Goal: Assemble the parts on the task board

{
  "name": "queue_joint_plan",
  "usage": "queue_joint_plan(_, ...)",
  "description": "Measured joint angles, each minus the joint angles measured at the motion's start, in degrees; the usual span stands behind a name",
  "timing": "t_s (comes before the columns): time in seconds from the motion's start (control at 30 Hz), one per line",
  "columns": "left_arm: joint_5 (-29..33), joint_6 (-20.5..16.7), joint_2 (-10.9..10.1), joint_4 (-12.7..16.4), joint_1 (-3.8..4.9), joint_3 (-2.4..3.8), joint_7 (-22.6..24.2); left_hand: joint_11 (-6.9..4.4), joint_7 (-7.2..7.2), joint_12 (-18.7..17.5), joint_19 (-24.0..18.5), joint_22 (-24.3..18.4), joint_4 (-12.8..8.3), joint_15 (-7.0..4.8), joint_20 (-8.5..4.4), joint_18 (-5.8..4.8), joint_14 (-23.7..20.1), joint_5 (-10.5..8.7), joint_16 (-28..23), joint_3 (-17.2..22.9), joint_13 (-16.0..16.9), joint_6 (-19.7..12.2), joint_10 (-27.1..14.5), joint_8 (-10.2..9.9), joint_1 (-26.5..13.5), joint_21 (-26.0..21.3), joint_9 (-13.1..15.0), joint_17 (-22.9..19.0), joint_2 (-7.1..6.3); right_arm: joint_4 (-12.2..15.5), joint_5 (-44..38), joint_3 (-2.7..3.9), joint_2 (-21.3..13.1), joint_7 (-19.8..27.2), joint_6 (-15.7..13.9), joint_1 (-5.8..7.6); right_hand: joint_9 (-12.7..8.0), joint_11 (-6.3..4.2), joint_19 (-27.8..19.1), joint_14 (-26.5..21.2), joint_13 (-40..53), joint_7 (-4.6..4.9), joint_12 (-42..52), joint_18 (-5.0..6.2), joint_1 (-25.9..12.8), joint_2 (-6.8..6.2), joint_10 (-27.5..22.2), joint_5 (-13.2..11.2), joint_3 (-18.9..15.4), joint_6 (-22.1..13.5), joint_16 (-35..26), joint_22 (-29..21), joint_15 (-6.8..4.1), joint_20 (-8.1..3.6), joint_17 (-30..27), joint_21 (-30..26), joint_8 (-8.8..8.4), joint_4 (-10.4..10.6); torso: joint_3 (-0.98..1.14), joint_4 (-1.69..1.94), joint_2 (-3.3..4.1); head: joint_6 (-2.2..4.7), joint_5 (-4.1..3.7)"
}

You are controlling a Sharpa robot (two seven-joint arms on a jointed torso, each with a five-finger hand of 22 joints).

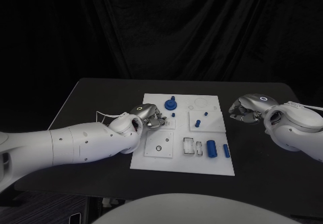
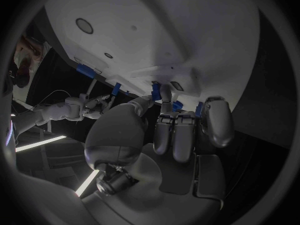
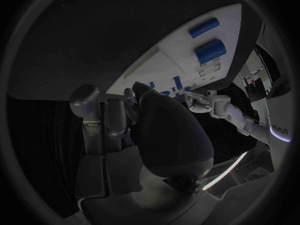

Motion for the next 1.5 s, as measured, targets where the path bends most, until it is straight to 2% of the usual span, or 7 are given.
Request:
queue_joint_plan(0.23, -0.06, 0.04, 0.10, -0.08, -0.05, 0.01, 0.02, 0.00, 0.10, 0.00, 0.00, 0.00, 1.13, 0.00, 0.00, 0.00, 0.00, -3.88, 0.00, -1.13, 0.00, 0.31, 0.00, -0.69, -0.65, -0.73, 0.07, 0.00, -0.21, -0.05, 0.00, 0.00, 0.02, -0.04, 0.00, -0.01, 0.00, 0.00, 0.00, 0.00, -0.05, 0.00, 0.01, 0.00, 0.00, 0.00, 0.00, 0.00, 0.00, 0.00, 0.00, 0.00, 0.00, 0.00, 0.00, 0.00, 0.00, 0.00, 0.03, 0.01, -0.02, 0.00, -0.04)
queue_joint_plan(0.7, -0.12, 0.12, -0.20, -0.04, -0.21, 0.05, 0.07, 0.01, 0.41, 0.00, 0.00, -0.01, 7.50, 0.00, 0.00, 0.00, 0.00, -11.07, 0.00, -9.45, 0.00, 1.05, 0.00, -2.25, -4.39, -1.42, 0.44, 0.00, -0.74, -0.19, 0.00, 0.00, 0.05, -0.08, 0.02, -0.27, 0.00, 0.00, 0.00, 0.00, -0.12, 0.00, 0.05, 0.91, 0.00, 0.00, 0.00, 0.00, 0.00, 0.00, 0.00, 0.04, 0.00, 0.00, -0.05, -0.33, 0.00, 0.00, 0.04, 0.01, -0.02, 0.00, 0.11)
queue_joint_plan(0.83, -0.15, 0.15, -0.23, -0.04, -0.22, 0.09, 0.07, 0.01, 0.61, 0.00, 0.00, -0.01, 8.52, 0.01, 0.00, 0.00, 0.00, -13.95, 0.00, -13.82, 0.00, 1.44, 0.00, -2.91, -8.16, -1.80, 0.52, 0.00, 0.46, -0.20, 0.00, 0.00, 0.04, -0.11, 0.03, -0.31, 0.00, 0.00, 0.00, 0.00, -0.12, 0.00, 0.05, 0.90, 0.00, 0.00, 0.00, 0.00, 0.00, 0.00, 0.00, 0.04, 0.00, 0.00, -0.04, -0.33, 0.00, 0.00, 0.03, 0.02, -0.01, 0.00, 0.09)
queue_joint_plan(0.9, -0.17, 0.17, -0.26, -0.04, -0.22, 0.09, 0.07, 0.01, 0.72, 0.00, 0.00, -0.01, 8.62, 0.00, 0.00, 0.00, 0.00, -14.30, 0.00, -16.42, 0.00, 1.56, 0.00, -3.19, -10.79, -2.00, 0.62, 0.00, 1.95, -0.21, 0.00, 0.00, 0.04, -0.12, 0.04, -0.33, 0.00, 0.00, 0.00, 0.00, -0.12, 0.00, 0.05, 0.90, 0.00, 0.00, 0.00, 0.00, 0.00, 0.00, 0.00, 0.03, 0.00, 0.00, -0.04, -0.33, 0.00, 0.00, 0.03, 0.02, -0.01, 0.00, 0.09)
queue_joint_plan(1.07, -0.21, 0.20, -0.33, -0.07, -0.23, 0.12, 0.07, 0.01, 0.81, 0.00, -0.01, -0.01, 8.76, 0.01, 0.00, 0.00, 0.00, -13.01, 0.00, -19.10, 0.00, 1.66, 0.00, -3.51, -13.21, -2.02, 0.89, 0.00, 4.31, -0.22, 0.00, 0.00, 0.04, -0.17, 0.05, -0.38, 0.00, 0.00, 0.00, 0.00, -0.25, 0.00, 0.05, 0.90, -0.22, -0.22, 0.00, 0.00, 0.00, 0.00, -0.21, 0.03, 0.00, 0.00, -0.04, -0.33, 0.00, 0.00, 0.01, 0.03, -0.01, 0.00, 0.18)
queue_joint_plan(1.23, -0.24, 0.23, -0.51, -0.15, -0.23, 0.14, 0.20, 0.01, 0.61, 0.00, 0.20, -0.01, 8.82, 0.00, 0.21, 0.00, 0.00, -7.46, 0.00, -21.05, 0.00, 1.85, 0.00, -3.92, -14.78, -2.31, 1.06, 0.00, 6.46, -0.22, 0.00, 0.00, 0.03, -0.22, 0.06, -0.41, 0.00, 0.00, 0.00, 0.00, -0.25, 0.00, 0.05, 0.90, -0.22, -0.22, 0.00, 0.00, 0.00, 0.00, -0.21, 0.03, 0.00, 0.00, -0.04, -0.33, 0.00, 0.00, -0.02, 0.02, -0.01, 0.00, 0.25)
queue_joint_plan(1.5, -0.28, 0.28, -0.83, -0.24, -0.23, 0.16, 0.87, 0.01, 0.76, 0.00, 0.20, -0.02, 8.69, 0.01, 0.21, 0.00, 0.00, -1.94, 0.00, -21.67, 0.00, 2.01, -0.01, -4.29, -14.82, -2.97, 1.41, 0.00, 10.68, -0.24, 0.00, 0.00, 0.03, -0.32, 0.06, -0.43, 0.00, 0.00, 0.00, 0.00, -0.23, -0.21, 0.05, 0.90, -0.22, -0.22, 0.00, 0.00, 0.00, 0.21, -0.21, 0.02, 0.00, 0.00, -0.13, -0.33, 0.00, 0.00, -0.03, 0.02, 0.01, 0.00, 0.27)
